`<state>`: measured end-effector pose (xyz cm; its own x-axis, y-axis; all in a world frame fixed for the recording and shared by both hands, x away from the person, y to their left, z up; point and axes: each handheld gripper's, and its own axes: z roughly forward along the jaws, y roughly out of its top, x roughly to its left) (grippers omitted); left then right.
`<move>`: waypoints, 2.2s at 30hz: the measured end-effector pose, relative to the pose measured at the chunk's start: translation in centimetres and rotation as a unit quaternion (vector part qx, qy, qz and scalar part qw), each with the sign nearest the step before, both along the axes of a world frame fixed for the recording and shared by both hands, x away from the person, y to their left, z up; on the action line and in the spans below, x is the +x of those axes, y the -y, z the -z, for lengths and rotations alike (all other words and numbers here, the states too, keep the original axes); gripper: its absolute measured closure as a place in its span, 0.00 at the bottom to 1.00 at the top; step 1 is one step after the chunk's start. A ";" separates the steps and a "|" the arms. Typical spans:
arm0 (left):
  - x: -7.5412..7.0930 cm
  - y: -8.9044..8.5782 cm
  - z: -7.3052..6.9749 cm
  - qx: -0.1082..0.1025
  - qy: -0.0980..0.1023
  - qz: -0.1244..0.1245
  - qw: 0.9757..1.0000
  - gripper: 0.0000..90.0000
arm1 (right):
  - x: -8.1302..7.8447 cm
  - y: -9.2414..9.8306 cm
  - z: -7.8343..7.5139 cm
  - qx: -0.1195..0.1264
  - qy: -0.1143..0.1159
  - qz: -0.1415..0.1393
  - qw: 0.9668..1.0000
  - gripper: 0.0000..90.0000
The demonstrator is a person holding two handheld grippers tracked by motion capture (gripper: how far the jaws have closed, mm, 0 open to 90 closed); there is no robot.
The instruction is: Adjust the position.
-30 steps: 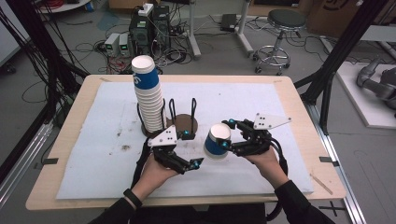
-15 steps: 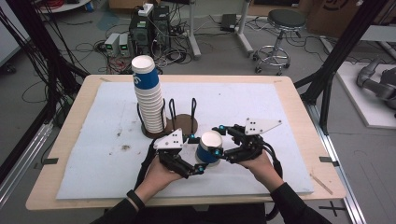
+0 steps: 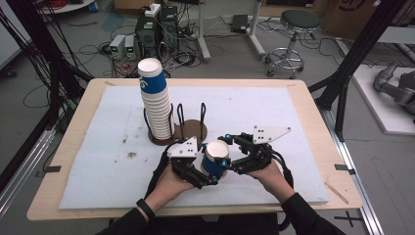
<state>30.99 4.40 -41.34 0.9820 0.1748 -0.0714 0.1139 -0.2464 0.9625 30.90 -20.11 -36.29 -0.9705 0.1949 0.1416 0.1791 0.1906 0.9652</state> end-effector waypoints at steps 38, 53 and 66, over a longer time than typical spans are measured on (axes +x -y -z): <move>0.3 2.0 -4.9 0.281 0.049 0.024 0.958 0.26 | 0.8 0.0 -1.9 -0.169 -0.015 -0.009 0.985 0.22; 0.6 0.1 -5.4 0.173 0.070 0.000 0.982 0.18 | 1.8 1.3 -1.5 -0.109 -0.024 -0.021 0.994 0.33; 1.7 -2.1 -3.8 -0.045 0.007 -0.006 0.999 0.13 | 2.1 2.9 -1.7 -0.002 -0.036 -0.013 0.999 0.33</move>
